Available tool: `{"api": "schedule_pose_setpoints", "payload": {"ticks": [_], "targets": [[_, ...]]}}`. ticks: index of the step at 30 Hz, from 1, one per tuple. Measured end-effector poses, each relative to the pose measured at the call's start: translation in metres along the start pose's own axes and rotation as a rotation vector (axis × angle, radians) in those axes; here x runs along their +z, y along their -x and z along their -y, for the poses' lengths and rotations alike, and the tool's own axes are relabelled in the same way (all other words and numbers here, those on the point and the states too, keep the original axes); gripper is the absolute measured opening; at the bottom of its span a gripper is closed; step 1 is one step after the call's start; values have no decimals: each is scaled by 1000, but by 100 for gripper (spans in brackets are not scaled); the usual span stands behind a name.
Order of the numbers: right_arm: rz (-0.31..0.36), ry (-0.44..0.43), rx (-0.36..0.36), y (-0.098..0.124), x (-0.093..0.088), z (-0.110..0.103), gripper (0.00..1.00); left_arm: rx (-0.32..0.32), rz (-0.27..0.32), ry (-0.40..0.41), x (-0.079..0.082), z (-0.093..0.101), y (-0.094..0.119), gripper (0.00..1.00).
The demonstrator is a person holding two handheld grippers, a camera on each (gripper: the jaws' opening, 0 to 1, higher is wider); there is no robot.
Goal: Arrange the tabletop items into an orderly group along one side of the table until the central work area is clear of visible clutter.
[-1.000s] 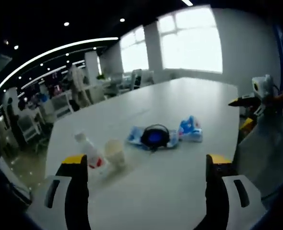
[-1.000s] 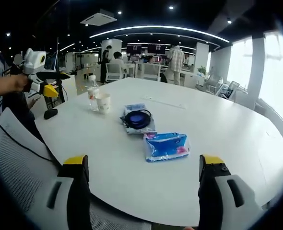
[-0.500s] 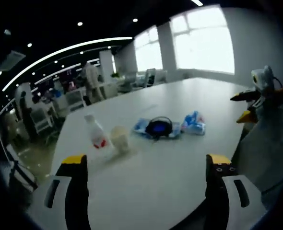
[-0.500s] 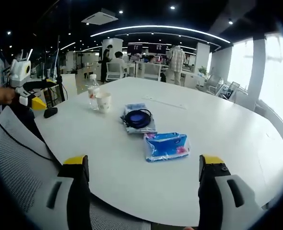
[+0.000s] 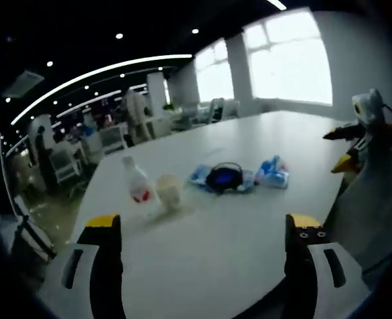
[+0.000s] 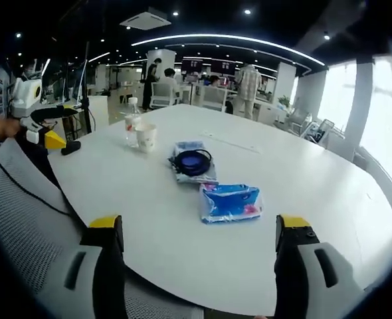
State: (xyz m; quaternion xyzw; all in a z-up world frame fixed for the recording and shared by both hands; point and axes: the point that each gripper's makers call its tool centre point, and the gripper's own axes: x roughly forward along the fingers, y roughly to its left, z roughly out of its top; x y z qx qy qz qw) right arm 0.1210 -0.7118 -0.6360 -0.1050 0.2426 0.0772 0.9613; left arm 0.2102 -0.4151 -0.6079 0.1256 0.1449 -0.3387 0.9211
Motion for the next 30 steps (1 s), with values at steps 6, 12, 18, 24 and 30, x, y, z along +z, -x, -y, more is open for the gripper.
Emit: {"api": "schedule_pose_setpoints", "payload": {"ticks": [6,12,18,24,30], "targets": [[-13,7,1,-1,-2,0,95,-43,8,20,0,8,-3,100],[-10,31,16,0,1,-2,94,-79,8,-4,0,16,-3,100],[-32,66,42,1,1,-6,94,-74,-5,-23,-1,16,-3,100],[-25,106,65,-4,14,-4,94,-67,-8,-23,-2,14,-3,100],[-17,142,104,-17,26,-6,93,-72,-25,-33,-5,15,-4,100]]}}
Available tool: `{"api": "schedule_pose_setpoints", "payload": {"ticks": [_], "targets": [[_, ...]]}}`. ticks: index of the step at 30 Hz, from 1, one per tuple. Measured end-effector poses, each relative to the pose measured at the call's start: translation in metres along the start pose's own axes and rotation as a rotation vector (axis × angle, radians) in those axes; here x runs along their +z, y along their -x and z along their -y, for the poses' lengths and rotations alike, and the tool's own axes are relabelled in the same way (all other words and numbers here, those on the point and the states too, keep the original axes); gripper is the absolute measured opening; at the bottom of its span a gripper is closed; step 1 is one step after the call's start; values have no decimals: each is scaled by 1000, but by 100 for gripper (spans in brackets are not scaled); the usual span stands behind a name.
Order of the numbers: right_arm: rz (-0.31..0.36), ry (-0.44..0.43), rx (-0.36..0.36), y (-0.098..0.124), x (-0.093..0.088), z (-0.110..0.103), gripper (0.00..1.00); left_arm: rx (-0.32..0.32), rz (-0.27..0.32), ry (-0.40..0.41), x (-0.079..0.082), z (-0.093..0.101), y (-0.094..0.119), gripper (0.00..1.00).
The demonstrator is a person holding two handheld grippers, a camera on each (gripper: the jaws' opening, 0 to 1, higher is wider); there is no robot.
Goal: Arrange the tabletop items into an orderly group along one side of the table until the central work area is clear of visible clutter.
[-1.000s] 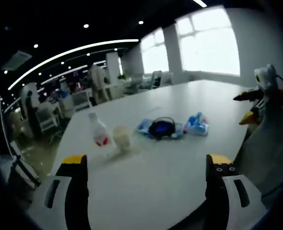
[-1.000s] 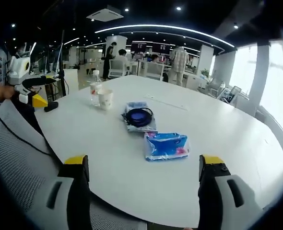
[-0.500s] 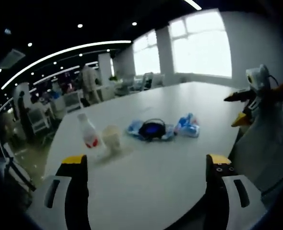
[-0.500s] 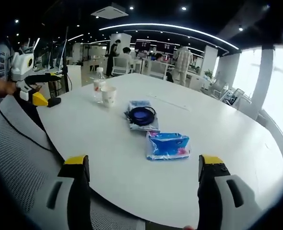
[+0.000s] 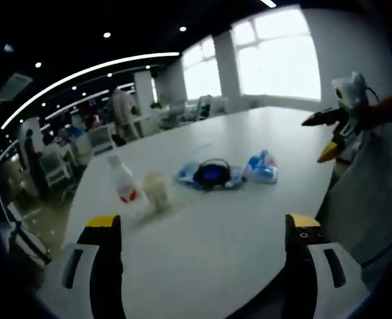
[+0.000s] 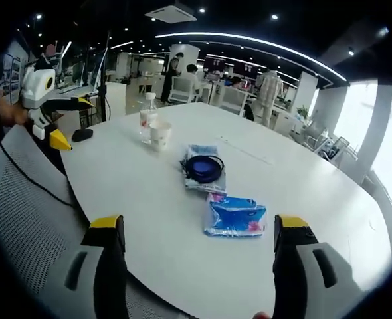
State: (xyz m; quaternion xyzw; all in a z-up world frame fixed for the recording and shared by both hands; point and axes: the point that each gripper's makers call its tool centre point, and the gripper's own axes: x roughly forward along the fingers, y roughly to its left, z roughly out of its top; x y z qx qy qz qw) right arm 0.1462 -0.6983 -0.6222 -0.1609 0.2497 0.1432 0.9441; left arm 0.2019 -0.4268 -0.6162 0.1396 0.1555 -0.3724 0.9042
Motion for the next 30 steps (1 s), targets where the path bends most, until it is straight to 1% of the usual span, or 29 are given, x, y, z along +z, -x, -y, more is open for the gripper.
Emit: {"api": "schedule_pose_setpoints", "payload": {"ticks": [6,9,13,17,19,22,24,27,30], "targets": [[10,27,35,-19,13,4,91,-4,-6,21,-3,-1,0,100],[17,30,45,-27,19,6,91,12,-25,19,-6,-5,0,100],[21,32,57,-39,26,8,91,31,-19,24,-6,-8,1,100],[33,55,81,-54,36,6,90,8,-37,35,-10,-5,0,100],[37,68,92,-60,39,5,89,4,-35,28,-9,-3,0,100],[37,82,101,-68,41,5,89,6,-21,23,-6,-3,0,100],[38,85,108,-74,43,5,88,7,-28,29,-8,-4,0,100],[36,98,120,-82,44,4,83,8,-32,32,-9,-4,0,100],[45,99,129,-90,46,4,83,8,-35,30,-9,-5,0,100]]}}
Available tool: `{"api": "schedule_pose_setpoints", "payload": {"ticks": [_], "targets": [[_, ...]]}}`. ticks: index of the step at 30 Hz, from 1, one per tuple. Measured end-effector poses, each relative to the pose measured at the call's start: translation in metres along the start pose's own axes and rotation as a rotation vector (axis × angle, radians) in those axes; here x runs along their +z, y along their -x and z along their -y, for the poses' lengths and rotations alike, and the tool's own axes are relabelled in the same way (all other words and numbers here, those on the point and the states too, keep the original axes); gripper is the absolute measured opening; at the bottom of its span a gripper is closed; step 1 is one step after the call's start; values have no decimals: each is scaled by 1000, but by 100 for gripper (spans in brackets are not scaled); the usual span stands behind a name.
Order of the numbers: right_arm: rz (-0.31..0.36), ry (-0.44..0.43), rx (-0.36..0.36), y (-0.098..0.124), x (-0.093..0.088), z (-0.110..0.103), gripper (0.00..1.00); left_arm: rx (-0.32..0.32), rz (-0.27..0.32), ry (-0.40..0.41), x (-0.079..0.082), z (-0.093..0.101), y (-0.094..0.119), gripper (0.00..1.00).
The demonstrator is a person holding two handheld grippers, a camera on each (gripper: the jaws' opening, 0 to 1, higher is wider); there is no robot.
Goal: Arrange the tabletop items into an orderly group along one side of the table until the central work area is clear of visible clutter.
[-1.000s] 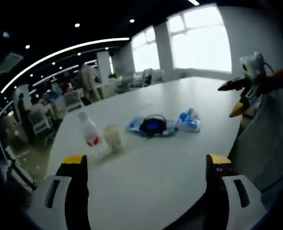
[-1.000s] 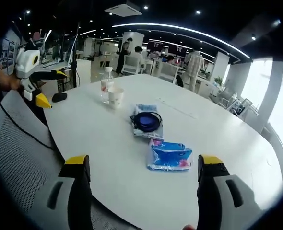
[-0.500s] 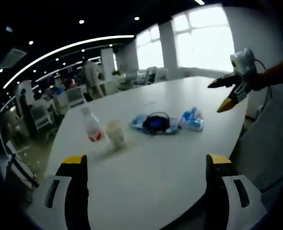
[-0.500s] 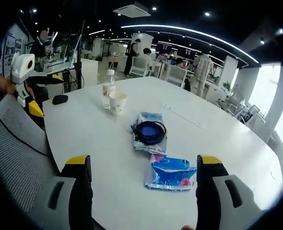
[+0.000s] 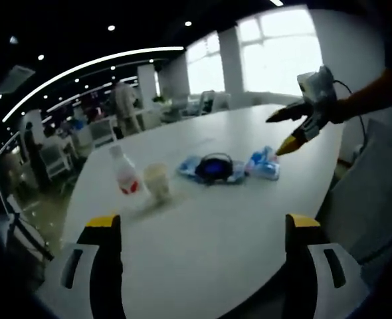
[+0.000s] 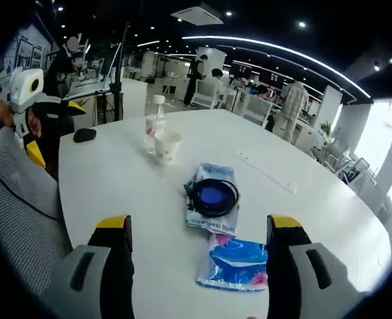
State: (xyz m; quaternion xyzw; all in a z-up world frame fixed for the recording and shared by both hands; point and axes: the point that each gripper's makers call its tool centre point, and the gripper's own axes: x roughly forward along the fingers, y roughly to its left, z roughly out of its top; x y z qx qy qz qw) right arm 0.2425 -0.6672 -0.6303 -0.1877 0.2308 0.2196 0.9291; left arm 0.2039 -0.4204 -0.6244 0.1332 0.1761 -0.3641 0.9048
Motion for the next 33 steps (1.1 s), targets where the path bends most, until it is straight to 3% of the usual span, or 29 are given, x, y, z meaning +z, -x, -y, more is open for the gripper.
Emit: {"api": "schedule_pose_setpoints", "payload": {"ticks": [16,23,33], "targets": [[28,-3,1,-47,17,16,70,-14,-11,-29,-1,2,-1,100],[7,-6,4,-68,12,21,64,-22,-24,-30,-5,3,-2,99],[-20,14,61,-97,4,12,54,-30,-36,-41,-7,5,-2,98]]}}
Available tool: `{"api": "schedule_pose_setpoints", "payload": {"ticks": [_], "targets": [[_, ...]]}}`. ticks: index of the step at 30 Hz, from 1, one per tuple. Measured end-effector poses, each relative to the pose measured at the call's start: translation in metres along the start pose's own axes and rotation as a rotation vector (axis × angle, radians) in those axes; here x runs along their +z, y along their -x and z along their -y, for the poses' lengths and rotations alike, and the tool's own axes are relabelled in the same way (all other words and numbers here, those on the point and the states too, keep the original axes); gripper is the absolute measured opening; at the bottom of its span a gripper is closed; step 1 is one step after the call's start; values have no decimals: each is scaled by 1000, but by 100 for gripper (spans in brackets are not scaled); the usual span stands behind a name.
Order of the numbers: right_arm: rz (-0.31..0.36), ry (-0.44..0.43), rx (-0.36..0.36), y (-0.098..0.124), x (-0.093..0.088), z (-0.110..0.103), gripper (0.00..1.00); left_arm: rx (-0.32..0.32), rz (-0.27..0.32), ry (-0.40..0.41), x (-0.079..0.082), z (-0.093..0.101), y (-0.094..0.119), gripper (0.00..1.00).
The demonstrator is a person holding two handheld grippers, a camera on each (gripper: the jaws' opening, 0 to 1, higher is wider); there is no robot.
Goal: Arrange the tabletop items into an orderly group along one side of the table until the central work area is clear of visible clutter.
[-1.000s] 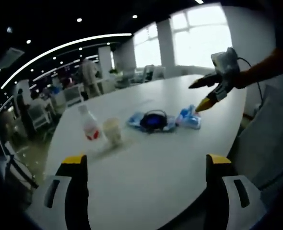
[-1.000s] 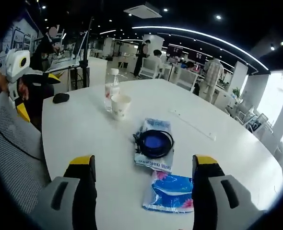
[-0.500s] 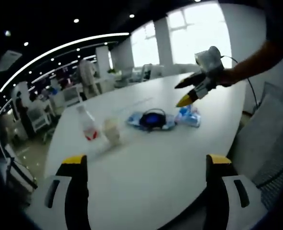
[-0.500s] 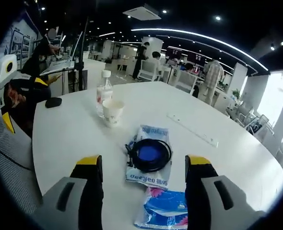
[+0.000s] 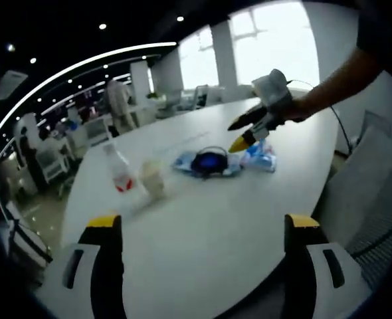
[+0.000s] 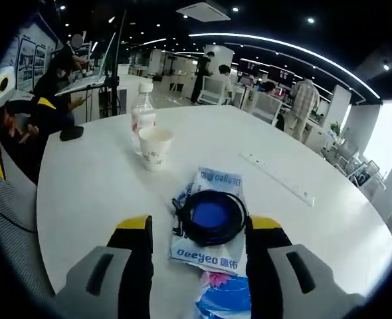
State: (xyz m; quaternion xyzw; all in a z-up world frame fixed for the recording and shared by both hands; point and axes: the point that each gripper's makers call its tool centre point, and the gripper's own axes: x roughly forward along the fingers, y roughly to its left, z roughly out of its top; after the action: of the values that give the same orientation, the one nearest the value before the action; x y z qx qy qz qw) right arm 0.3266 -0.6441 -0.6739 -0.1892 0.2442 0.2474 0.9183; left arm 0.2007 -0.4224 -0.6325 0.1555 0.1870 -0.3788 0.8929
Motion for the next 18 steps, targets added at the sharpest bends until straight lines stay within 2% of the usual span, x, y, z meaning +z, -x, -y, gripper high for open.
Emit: {"api": "schedule_pose_setpoints", "payload": {"ticks": [3,8,10,18], "targets": [[13,-6,25,-8,1,-3,48,-6,-6,-7,-1,1,-1,97],[24,-66,54,-22,1,-5,42,-7,-15,-4,-3,1,-1,96],[6,-72,56,-28,-3,-4,44,-6,-25,-3,-5,1,-1,96],[-48,-88,71,-45,-16,-6,43,-15,-37,-14,-6,4,-2,95]]}}
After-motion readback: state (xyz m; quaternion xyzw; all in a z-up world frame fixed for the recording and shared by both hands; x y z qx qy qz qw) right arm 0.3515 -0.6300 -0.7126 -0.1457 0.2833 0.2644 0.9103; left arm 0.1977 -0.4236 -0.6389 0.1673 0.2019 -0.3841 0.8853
